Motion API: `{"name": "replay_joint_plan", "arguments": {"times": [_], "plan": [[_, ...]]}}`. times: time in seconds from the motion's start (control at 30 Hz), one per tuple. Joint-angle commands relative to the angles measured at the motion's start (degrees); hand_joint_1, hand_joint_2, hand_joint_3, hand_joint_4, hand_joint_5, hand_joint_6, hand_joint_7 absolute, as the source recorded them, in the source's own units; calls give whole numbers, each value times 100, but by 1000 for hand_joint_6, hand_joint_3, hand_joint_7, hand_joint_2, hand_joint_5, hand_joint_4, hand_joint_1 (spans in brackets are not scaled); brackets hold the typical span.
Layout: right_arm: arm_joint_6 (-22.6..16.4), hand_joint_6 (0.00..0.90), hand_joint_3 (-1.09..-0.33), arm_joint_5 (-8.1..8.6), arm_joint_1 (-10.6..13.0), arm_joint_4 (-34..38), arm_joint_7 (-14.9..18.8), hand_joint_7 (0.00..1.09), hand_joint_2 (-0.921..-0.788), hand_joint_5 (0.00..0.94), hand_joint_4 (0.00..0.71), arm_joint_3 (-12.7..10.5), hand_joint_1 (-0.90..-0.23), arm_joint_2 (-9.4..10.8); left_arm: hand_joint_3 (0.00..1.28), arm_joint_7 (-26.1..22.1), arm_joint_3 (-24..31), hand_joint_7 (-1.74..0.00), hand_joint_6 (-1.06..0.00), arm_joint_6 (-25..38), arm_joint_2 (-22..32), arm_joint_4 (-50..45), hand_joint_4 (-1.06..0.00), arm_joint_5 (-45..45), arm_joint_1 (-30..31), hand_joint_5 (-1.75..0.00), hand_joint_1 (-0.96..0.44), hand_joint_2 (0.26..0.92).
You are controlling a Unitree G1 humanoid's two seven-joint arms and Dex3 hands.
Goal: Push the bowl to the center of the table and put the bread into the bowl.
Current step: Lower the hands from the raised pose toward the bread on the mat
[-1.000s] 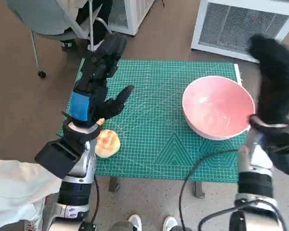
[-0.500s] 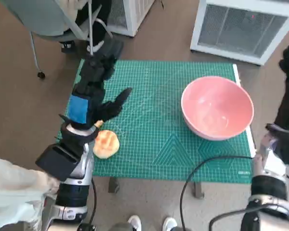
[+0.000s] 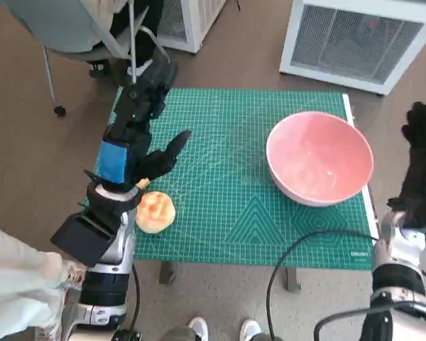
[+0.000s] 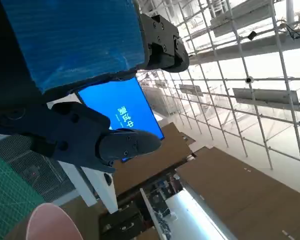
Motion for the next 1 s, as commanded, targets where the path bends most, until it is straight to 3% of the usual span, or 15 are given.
{"name": "replay_joint_plan", "arguments": {"times": [0.03, 0.23, 0.4, 0.53, 0.77, 1.0], "plan": [[517, -1, -825, 107, -13, 294, 140, 613, -921, 1, 242, -76, -459, 62, 348, -29, 9, -285, -247, 11, 30, -7, -332, -50, 28, 0, -319, 921], [1148, 5, -825, 100, -94, 441, 15, 590, -921, 1, 224, -119, -435, 210, 348, -50, 8, -279, -250, 20, 51, -4, -332, -72, 32, 0, -319, 921], [1466, 9, -827, -21, -132, 495, -186, 592, -921, 2, 224, -46, -418, 375, 347, -79, 17, -275, -253, 22, 71, -6, -331, -87, 35, 0, -321, 921], [1670, 8, -838, 45, -192, 524, -180, 595, -921, 0, 215, -114, -415, 495, 347, -92, 20, -271, -255, 38, 89, -44, -329, -92, 46, 0, -320, 921], [1813, 30, -833, 211, -323, 533, -101, 613, -921, 16, 244, -313, -416, 765, 347, -108, 38, -264, -258, 56, 136, -98, -326, -90, 82, 0, -321, 921], [1854, 51, -815, 136, -537, 540, -244, 631, -921, 17, 251, -263, -428, 967, 345, -103, 58, -256, -263, 77, 176, -137, -325, -72, 112, 0, -316, 921]]}}
